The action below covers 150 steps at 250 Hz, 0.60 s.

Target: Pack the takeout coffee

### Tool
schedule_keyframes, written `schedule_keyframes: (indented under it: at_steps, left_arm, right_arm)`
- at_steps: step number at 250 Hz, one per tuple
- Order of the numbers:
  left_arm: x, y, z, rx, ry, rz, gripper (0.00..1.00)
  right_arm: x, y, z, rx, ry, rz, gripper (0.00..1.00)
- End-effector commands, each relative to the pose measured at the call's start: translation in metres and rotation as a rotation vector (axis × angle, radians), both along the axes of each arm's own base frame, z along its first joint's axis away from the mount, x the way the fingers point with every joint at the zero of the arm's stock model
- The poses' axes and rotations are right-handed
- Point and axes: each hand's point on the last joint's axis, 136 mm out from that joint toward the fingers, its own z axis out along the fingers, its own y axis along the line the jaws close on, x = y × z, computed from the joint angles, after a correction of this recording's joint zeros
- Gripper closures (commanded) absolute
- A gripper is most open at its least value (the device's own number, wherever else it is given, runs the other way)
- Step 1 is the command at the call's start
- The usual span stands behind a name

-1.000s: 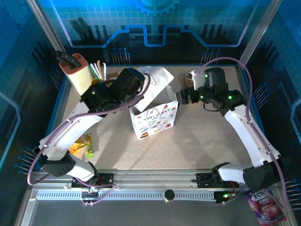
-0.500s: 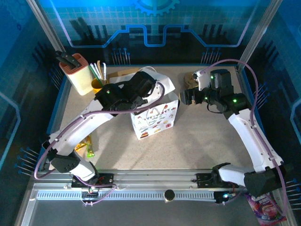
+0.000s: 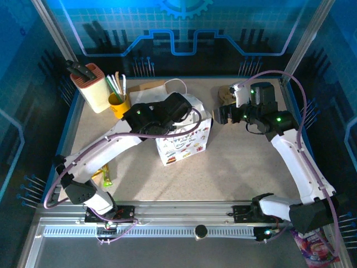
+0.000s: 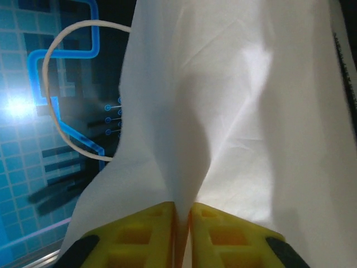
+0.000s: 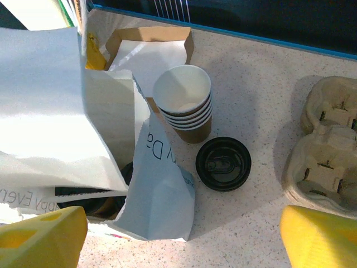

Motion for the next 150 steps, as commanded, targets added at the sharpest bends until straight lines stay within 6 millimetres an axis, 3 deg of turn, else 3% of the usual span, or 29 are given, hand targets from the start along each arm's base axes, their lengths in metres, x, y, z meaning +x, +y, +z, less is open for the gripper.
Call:
schedule_keyframes:
  at_steps: [1, 55, 89, 110, 150]
  left_arm:
    - [-0.009, 0.002, -0.001, -0.010, 0.016, -0.001, 0.73]
    - [-0.015, 0.001, 0.022, -0.142, -0.021, -0.001, 0.53]
    - [-0.012, 0.003, 0.038, -0.358, -0.017, 0.058, 0.43]
    - [-0.009, 0.014, 0.037, -0.519, 0.040, 0.143, 0.41]
    - [0.015, 0.048, 0.025, -0.819, 0.096, 0.362, 0.31]
  right_arm:
    - [0.003, -0.001, -0.002, 0.018, 0.005, -0.006, 0.10]
    - [0.001, -0.001, -0.002, 0.024, 0.005, -0.006, 0.10]
    - [0.001, 0.002, -0.002, 0.043, 0.011, 0.002, 0.10]
    - [0.000, 0.005, -0.003, 0.051, 0.018, 0.009, 0.10]
    - [0.001, 0.011, -0.006, 0.050, 0.025, 0.023, 0.10]
